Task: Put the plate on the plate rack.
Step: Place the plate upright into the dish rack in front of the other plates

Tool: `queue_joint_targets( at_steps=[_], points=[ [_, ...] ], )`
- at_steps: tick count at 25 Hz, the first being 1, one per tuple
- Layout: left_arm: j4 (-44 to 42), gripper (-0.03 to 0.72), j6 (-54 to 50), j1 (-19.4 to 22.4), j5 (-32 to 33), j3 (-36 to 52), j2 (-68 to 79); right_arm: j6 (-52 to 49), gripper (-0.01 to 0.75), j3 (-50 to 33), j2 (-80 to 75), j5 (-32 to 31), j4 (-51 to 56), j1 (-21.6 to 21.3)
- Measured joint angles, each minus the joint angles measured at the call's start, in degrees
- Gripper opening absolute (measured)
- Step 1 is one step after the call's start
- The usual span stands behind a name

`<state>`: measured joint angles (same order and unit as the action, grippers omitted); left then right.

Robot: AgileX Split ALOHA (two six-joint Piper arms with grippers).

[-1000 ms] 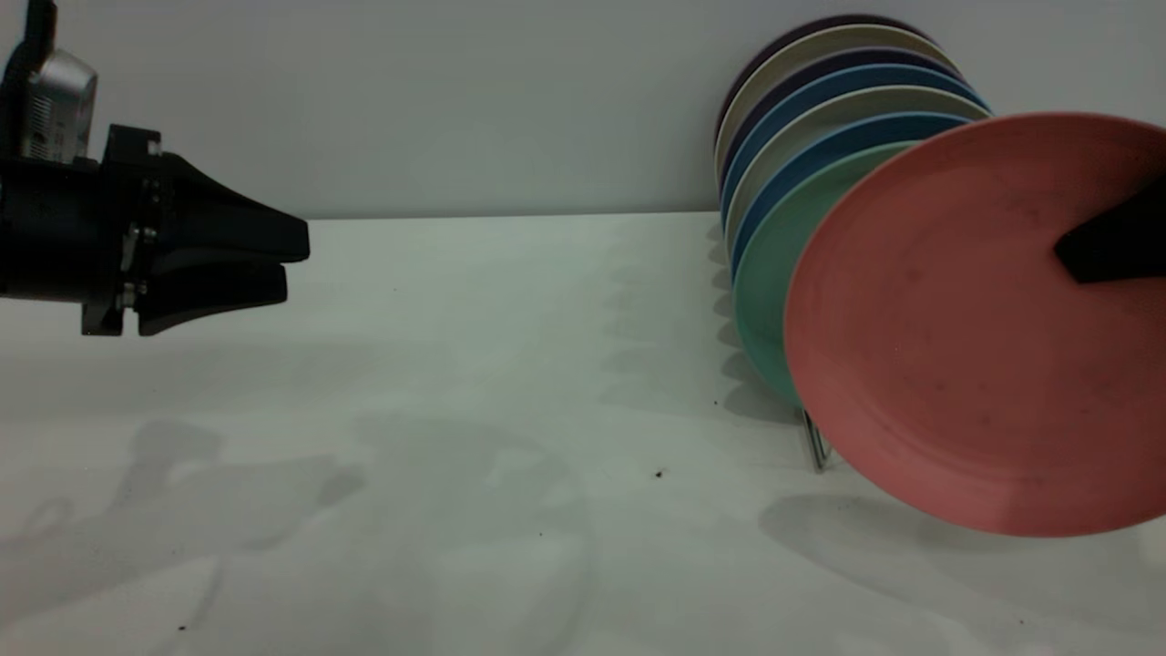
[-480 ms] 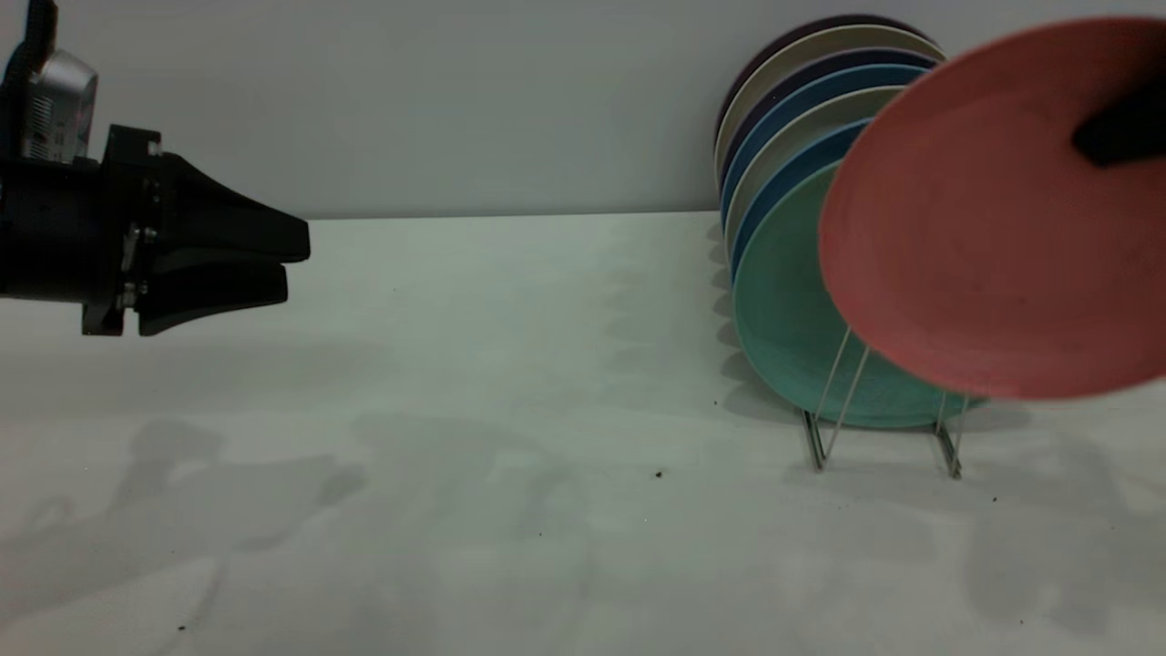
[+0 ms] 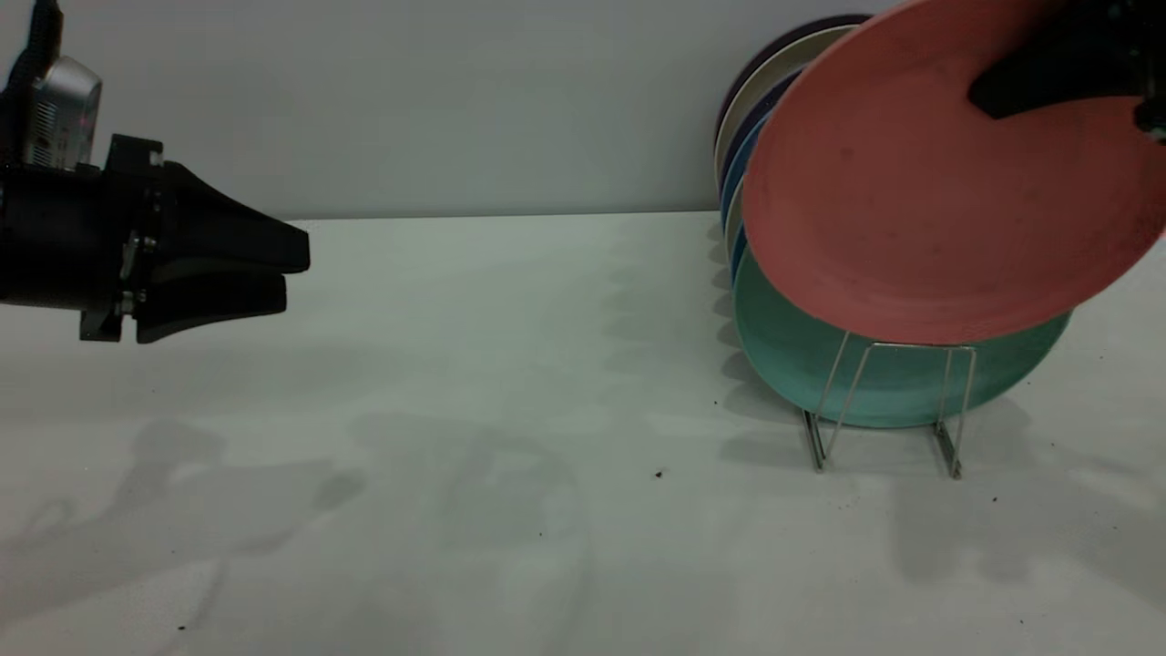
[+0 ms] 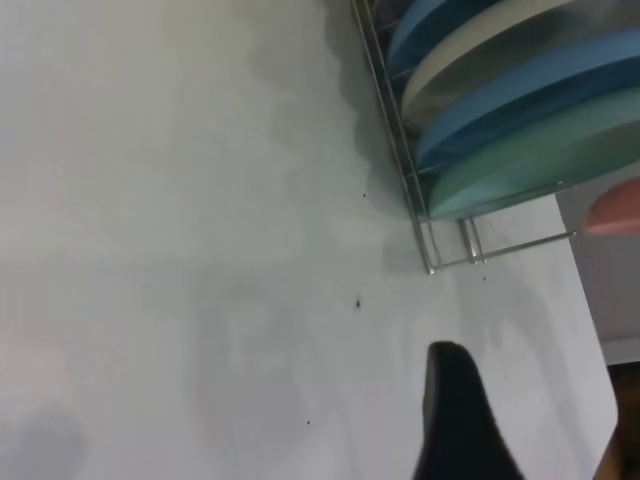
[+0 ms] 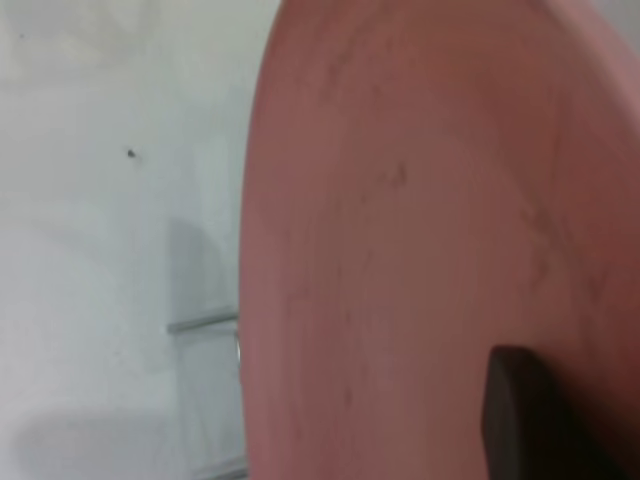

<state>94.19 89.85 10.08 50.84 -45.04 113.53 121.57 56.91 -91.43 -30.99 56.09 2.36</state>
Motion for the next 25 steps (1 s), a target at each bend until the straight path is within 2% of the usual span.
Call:
queue_joint_targets(
  at_steps=[19,25],
  points=[
    [-0.5,0.464,0.0,0.0,-1.4,0.0,0.0,0.0,0.126,0.2,-4.2,3.2,-2.2,0.0],
    [-0.5,0.464,0.0,0.0,-1.7,0.0,0.0,0.0,0.125,0.2,-4.4,3.4,5.4,0.0]
  ],
)
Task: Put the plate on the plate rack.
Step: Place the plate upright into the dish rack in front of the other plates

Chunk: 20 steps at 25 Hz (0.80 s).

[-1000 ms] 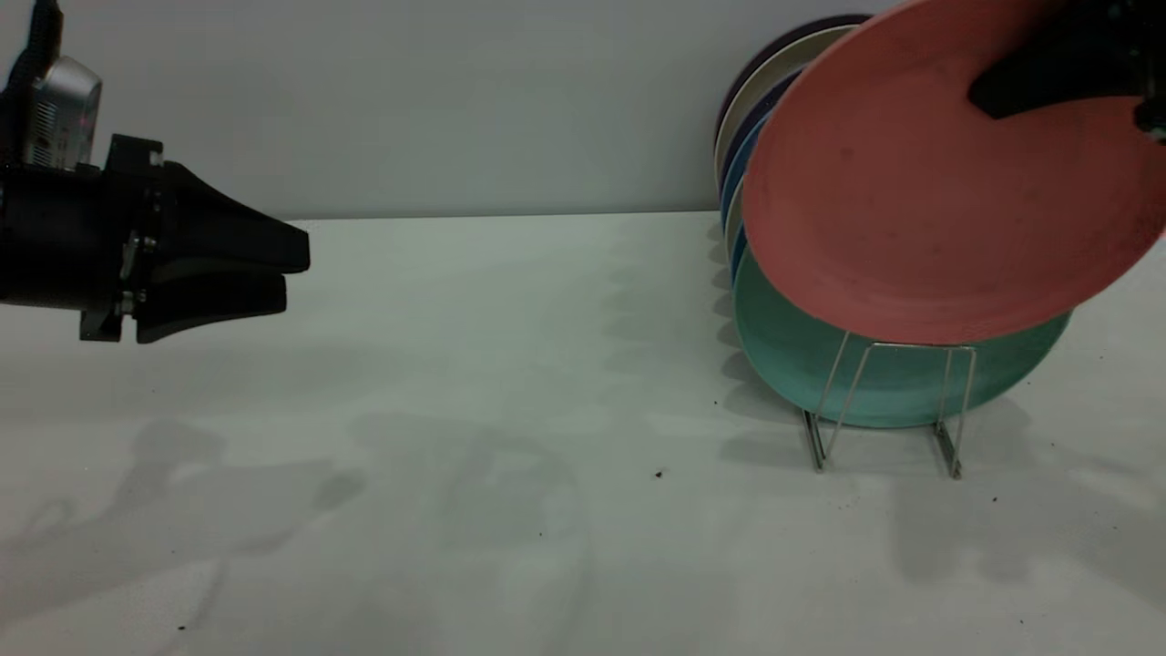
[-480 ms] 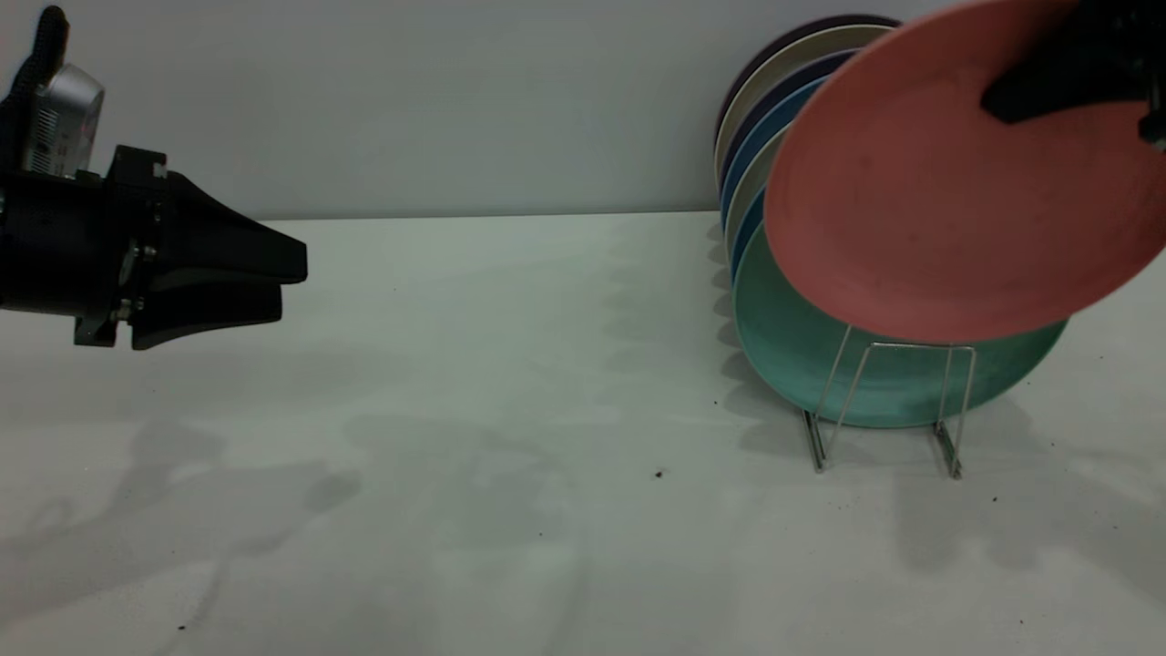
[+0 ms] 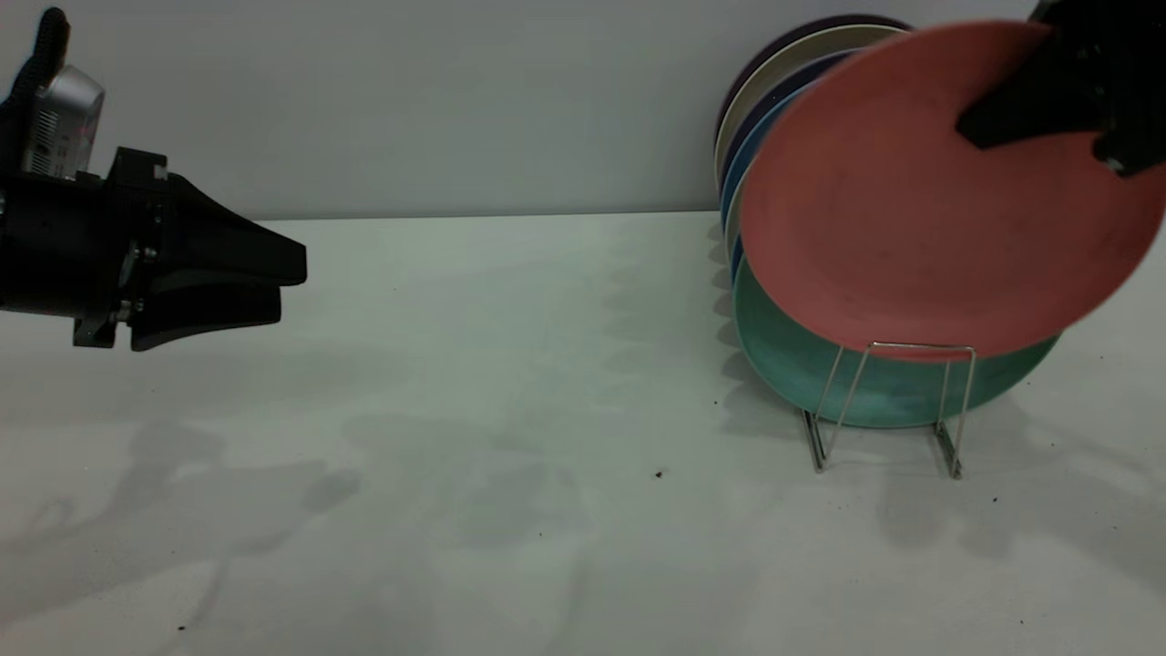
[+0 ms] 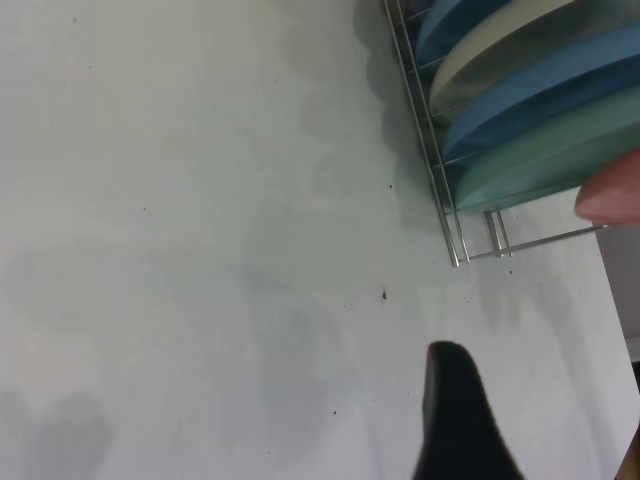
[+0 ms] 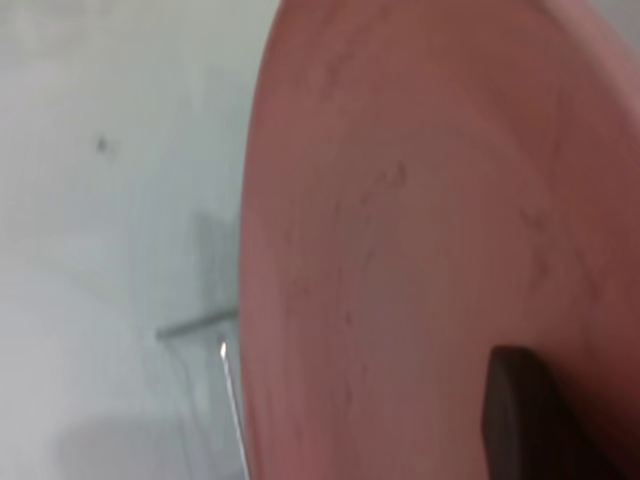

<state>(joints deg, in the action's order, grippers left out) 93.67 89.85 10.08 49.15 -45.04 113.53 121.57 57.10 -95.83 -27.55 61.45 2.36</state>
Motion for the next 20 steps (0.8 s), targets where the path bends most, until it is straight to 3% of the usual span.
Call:
queue_joint_targets(
  at_steps=[11,20],
  points=[
    [0.0,0.464,0.0,0.0,0.0,0.0,0.0,0.0,0.201,0.0,-0.1,0.6,3.9,0.0],
    [-0.1,0.464,0.0,0.0,0.0,0.0,0.0,0.0,0.214,0.0,-0.1,-0.1,3.9,0.0]
  ],
)
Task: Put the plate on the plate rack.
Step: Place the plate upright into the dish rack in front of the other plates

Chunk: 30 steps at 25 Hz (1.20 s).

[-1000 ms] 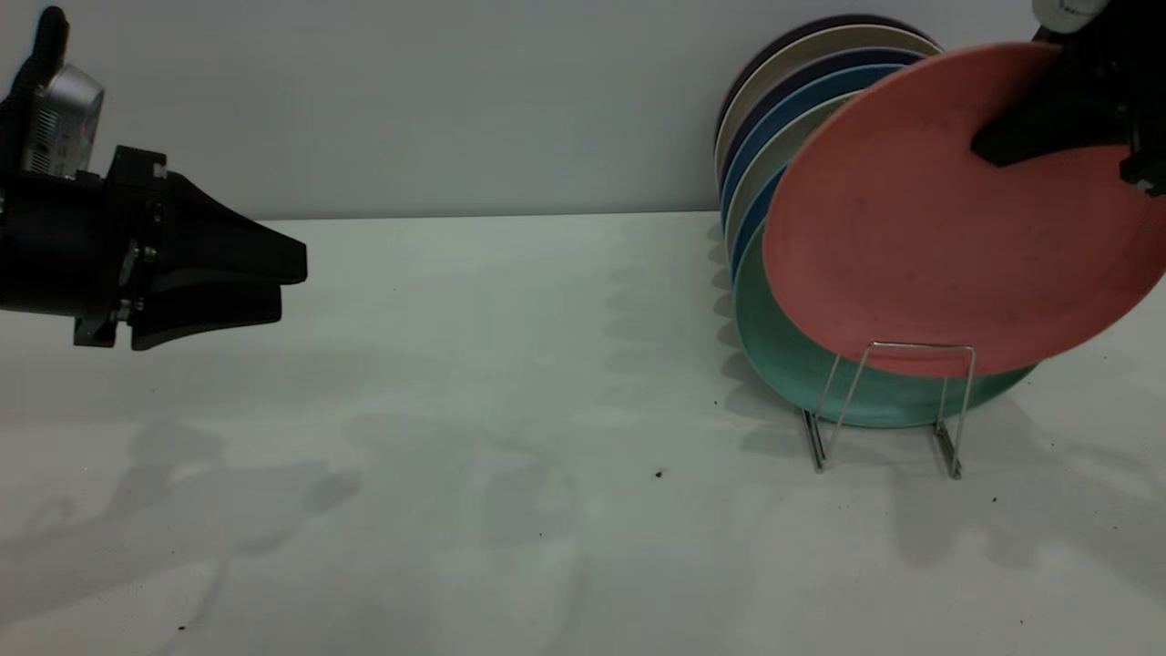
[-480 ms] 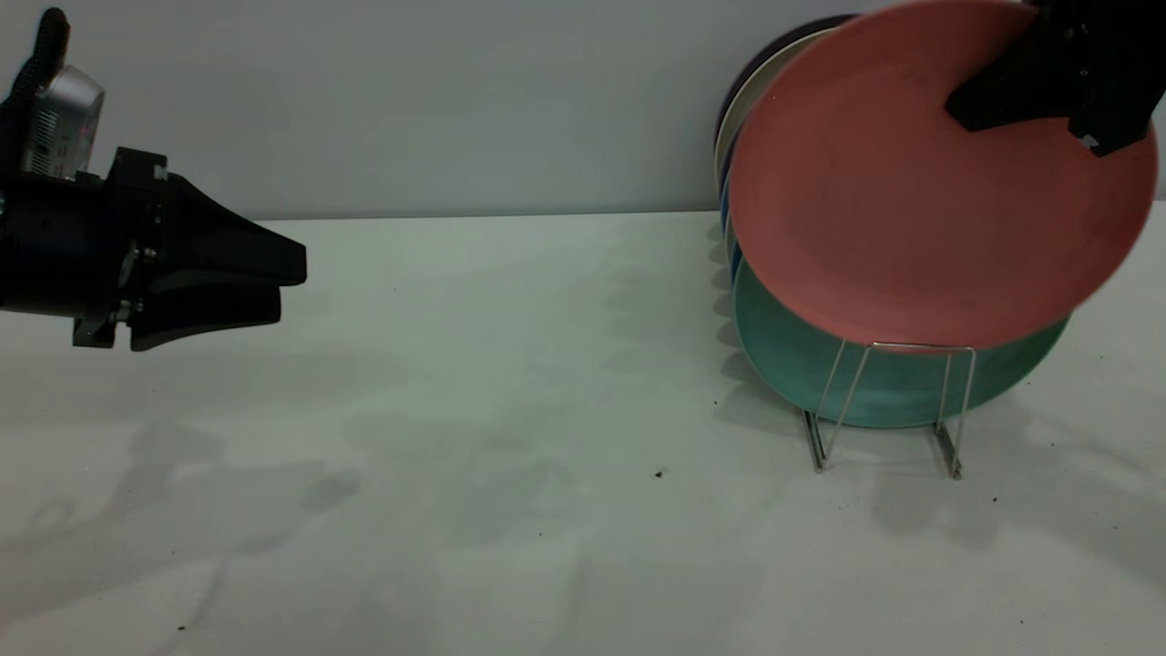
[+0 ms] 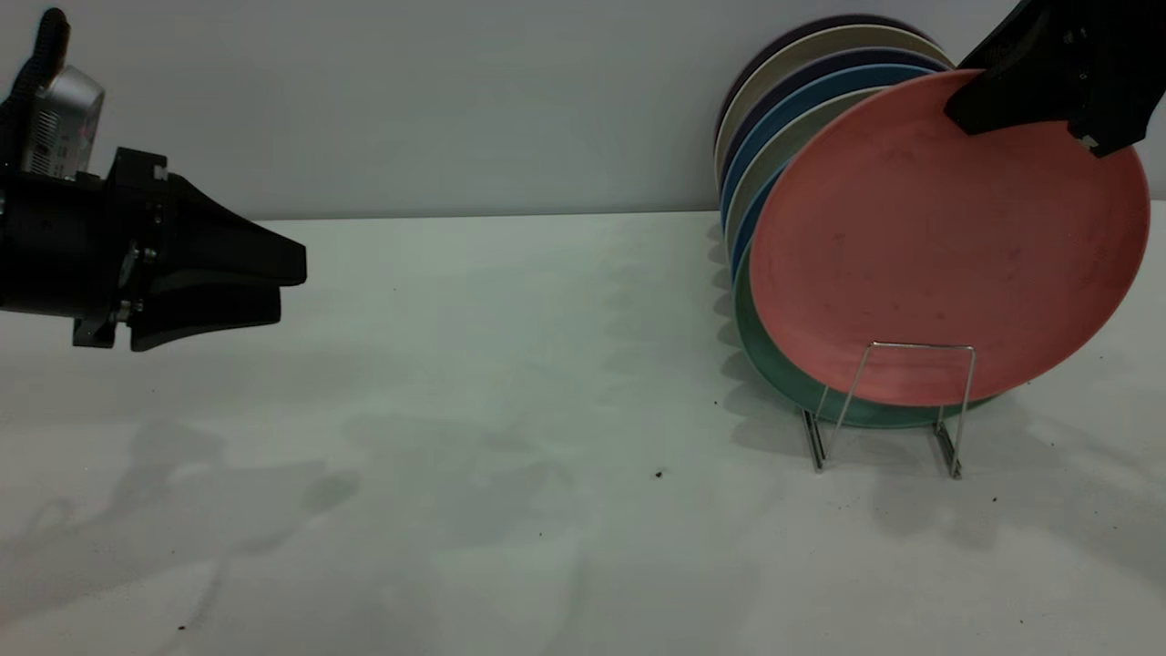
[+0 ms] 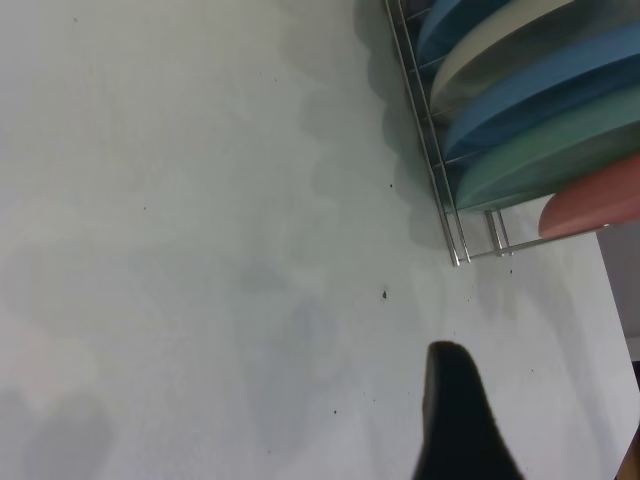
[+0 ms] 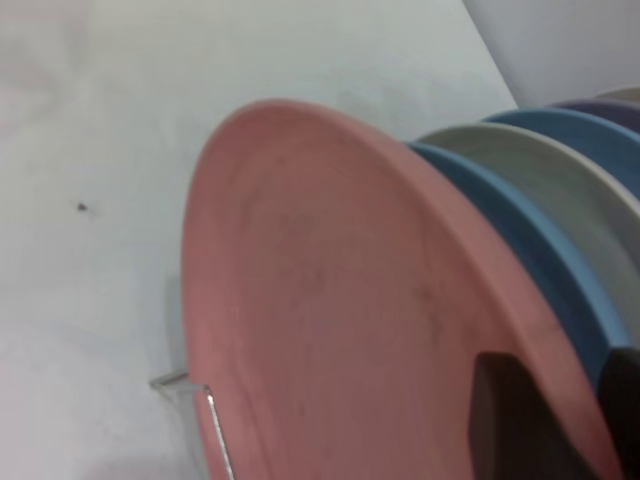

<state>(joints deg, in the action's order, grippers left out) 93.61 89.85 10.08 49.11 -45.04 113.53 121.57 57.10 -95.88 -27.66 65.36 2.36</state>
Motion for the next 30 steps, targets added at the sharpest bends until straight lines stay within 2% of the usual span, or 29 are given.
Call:
queue_joint_targets(
  at_steps=[14,30],
  points=[
    [0.0,0.464,0.0,0.0,-1.3,0.0,0.0,0.0,0.24,0.0,0.0,-6.5,0.1,0.0],
    [0.0,0.464,0.0,0.0,-1.7,0.0,0.0,-5.6,0.261,0.0,0.0,-7.0,-4.8,0.0]
  ],
)
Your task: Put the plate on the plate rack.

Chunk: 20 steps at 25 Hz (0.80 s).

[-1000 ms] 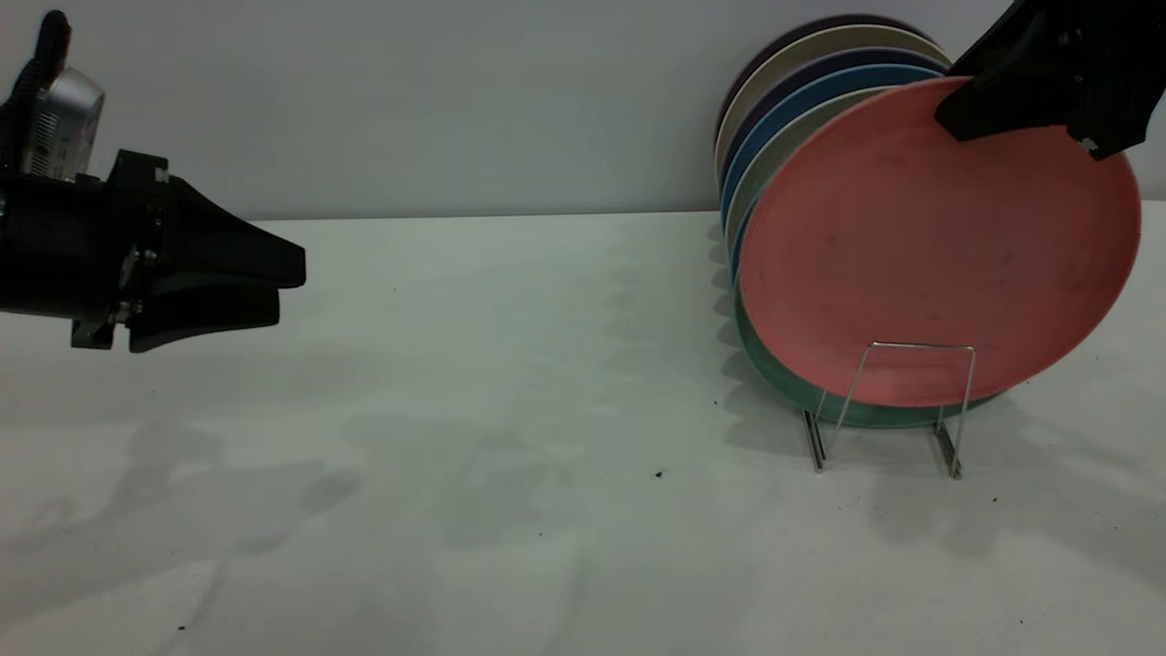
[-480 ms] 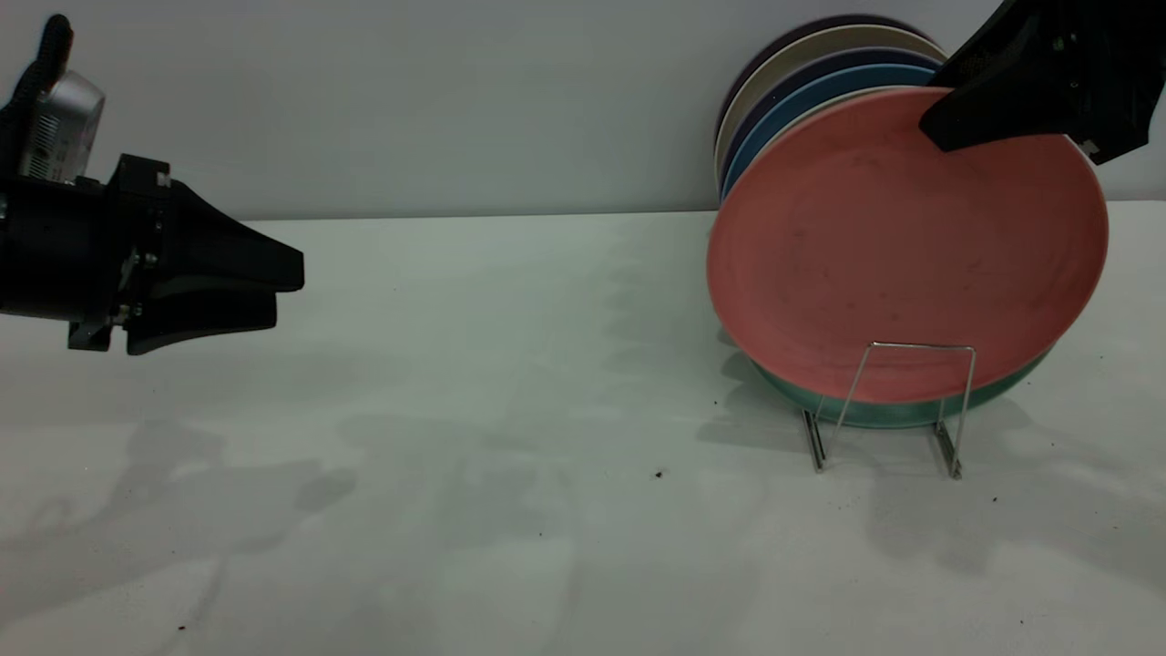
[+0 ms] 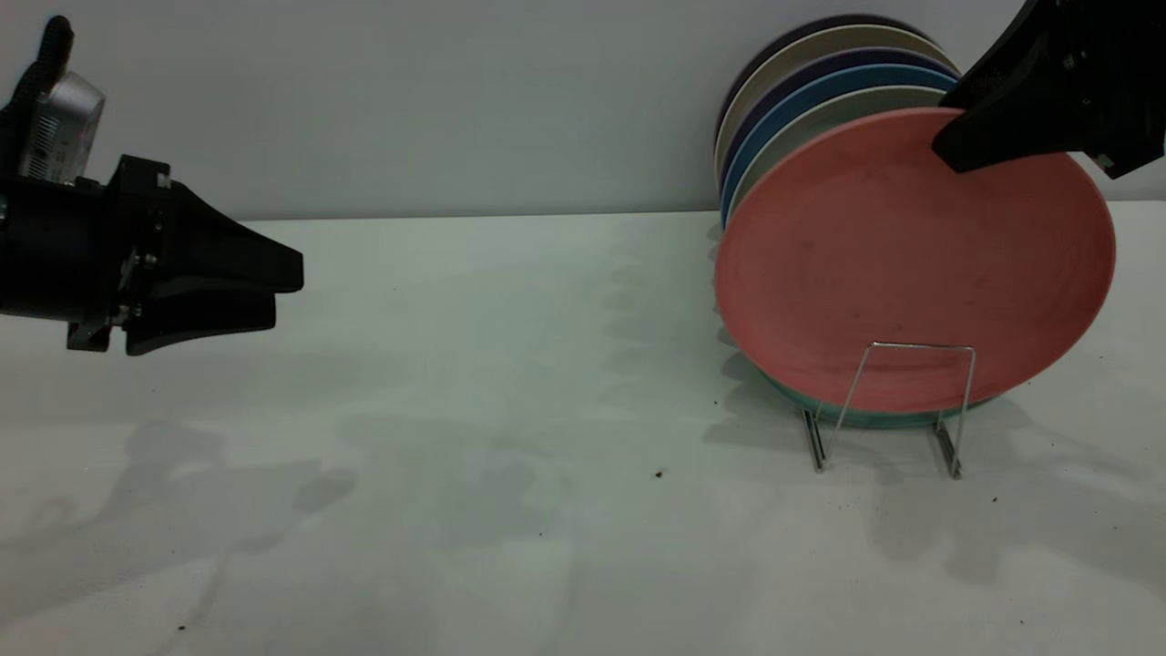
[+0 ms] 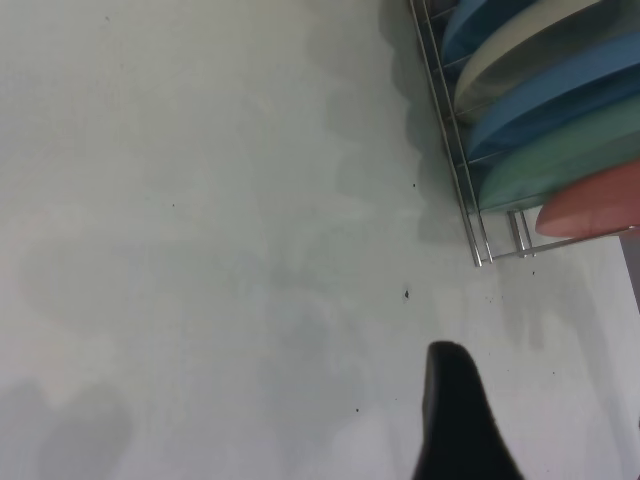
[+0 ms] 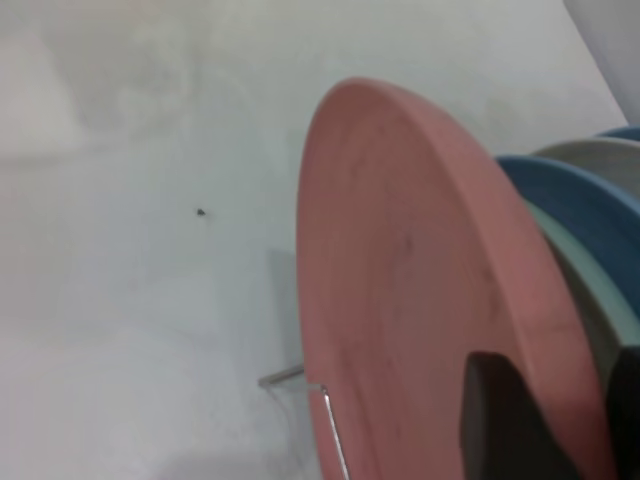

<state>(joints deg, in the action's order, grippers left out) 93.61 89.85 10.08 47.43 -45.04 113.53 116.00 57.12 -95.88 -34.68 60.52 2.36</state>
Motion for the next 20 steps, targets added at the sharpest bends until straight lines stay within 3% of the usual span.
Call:
queue_joint_targets(
  at_steps=[7,12,16,20],
  points=[
    [0.0,0.464,-0.1,0.0,0.0,0.0,0.0,-1.9,0.361,0.1,0.0,-1.1,0.0,0.0],
    [0.0,0.464,-0.1,0.0,0.0,0.0,0.0,-6.2,0.373,0.1,0.6,-1.1,-1.3,0.0],
    [0.0,0.465,-0.3,0.0,-0.1,0.0,0.0,-16.0,0.373,0.1,4.9,-0.7,-2.6,0.0],
    [-0.1,0.466,-2.1,0.0,-3.6,0.0,-0.1,-37.0,0.375,0.1,10.1,-0.1,-4.5,-1.0]
  ],
)
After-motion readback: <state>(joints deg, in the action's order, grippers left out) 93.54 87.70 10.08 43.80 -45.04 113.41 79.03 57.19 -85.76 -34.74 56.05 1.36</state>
